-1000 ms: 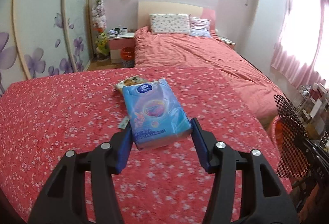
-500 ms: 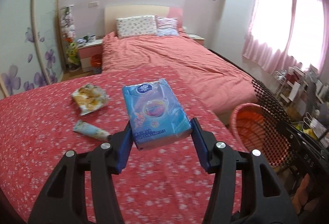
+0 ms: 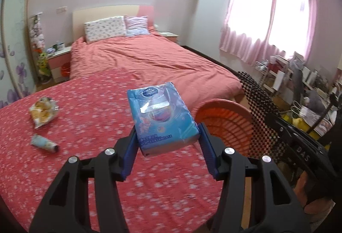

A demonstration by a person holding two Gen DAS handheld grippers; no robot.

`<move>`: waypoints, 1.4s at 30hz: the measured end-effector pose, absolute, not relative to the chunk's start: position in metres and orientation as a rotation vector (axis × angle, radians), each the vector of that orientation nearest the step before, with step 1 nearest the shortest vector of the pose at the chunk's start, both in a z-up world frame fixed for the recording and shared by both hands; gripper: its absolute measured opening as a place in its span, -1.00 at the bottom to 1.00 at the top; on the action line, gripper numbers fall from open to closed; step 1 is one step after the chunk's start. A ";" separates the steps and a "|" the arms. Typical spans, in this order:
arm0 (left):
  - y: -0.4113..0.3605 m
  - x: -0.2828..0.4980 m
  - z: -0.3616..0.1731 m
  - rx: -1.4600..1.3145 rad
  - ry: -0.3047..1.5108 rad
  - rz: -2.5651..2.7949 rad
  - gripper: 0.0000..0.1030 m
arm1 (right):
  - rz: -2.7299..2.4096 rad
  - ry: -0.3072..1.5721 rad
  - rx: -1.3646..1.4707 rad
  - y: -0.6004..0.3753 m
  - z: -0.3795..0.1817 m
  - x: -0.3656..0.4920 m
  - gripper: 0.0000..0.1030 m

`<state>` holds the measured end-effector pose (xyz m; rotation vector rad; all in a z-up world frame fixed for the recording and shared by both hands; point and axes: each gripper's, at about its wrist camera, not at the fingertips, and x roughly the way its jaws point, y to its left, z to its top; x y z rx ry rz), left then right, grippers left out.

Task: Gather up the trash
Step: 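Carry the tissue pack with the left tool while the right tool carries the mesh mat to the basket, then open both tools over the orange basket to drop tissue pack and mat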

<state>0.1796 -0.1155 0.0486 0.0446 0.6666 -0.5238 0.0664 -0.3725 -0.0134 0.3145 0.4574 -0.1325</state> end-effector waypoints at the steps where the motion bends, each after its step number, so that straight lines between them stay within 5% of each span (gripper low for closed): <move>1: -0.123 0.179 0.047 0.046 0.669 -0.540 0.03 | -0.140 0.456 0.320 -0.376 -0.014 0.067 -0.88; 34: -0.266 0.205 -0.029 0.120 0.815 -0.743 0.12 | -0.245 0.511 0.493 -0.471 -0.059 0.090 -0.86; 39: -0.259 0.214 -0.039 0.136 0.837 -0.690 0.22 | -0.256 0.557 0.492 -0.470 -0.068 0.098 -0.24; 42: -0.242 0.221 -0.044 0.136 0.847 -0.643 0.24 | -0.259 0.574 0.497 -0.470 -0.074 0.096 -0.19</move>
